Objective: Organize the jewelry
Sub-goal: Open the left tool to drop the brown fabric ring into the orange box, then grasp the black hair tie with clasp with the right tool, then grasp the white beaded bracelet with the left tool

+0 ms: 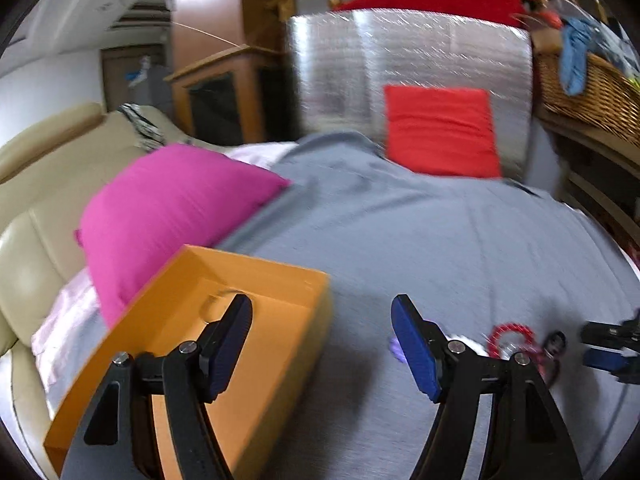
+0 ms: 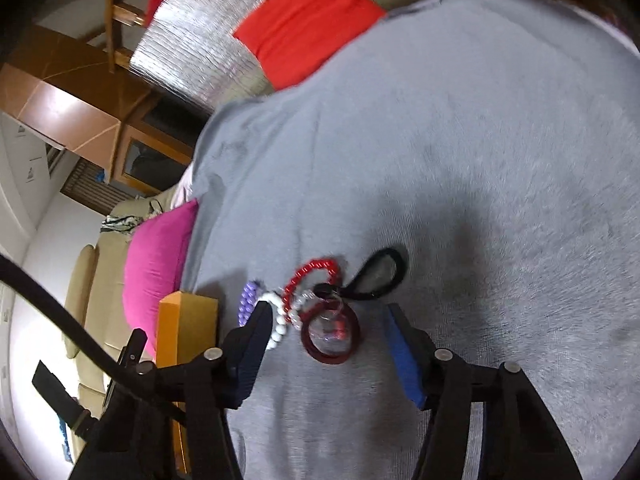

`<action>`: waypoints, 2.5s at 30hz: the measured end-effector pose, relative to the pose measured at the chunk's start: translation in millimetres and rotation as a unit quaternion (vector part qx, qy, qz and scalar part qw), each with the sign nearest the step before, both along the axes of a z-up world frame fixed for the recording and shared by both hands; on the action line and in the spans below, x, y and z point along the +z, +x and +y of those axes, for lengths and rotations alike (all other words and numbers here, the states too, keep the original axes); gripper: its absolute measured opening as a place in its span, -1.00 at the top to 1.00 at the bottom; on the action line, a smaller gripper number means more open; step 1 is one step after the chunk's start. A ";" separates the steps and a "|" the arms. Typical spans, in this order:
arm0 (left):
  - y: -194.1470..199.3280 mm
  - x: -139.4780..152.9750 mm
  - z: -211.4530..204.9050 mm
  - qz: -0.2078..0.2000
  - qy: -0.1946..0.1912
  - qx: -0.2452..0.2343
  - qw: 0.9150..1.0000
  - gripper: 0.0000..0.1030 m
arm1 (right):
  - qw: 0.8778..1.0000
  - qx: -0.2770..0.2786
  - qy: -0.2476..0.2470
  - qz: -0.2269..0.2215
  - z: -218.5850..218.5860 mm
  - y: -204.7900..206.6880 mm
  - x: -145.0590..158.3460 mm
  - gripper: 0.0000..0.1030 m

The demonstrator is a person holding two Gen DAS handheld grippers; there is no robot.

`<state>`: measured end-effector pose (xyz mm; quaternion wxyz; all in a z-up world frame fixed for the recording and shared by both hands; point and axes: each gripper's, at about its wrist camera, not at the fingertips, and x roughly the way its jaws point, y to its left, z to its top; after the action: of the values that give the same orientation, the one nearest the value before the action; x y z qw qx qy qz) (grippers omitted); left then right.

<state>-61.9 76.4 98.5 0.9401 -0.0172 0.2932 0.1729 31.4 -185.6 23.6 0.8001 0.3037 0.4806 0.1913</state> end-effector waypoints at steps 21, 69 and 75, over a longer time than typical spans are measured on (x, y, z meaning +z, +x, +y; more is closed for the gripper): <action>23.0 -55.6 -42.5 0.133 -0.094 -0.139 0.977 -0.41 | 0.997 0.016 -0.072 0.005 37.9 20.7 -18.0 0.80; 47.6 -89.4 -83.8 0.136 -0.062 -0.308 0.940 0.24 | 0.999 -0.012 -0.041 -0.021 2.1 14.4 -4.4 0.77; 47.3 -85.8 -80.9 0.144 -0.096 -0.326 0.930 0.82 | 0.999 -0.021 -0.037 -0.022 -18.3 13.9 -3.4 0.77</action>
<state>-14.6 -4.5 12.6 0.8864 0.0141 0.4300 -0.1710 45.3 -203.9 20.2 0.8251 0.2797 0.4631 0.1631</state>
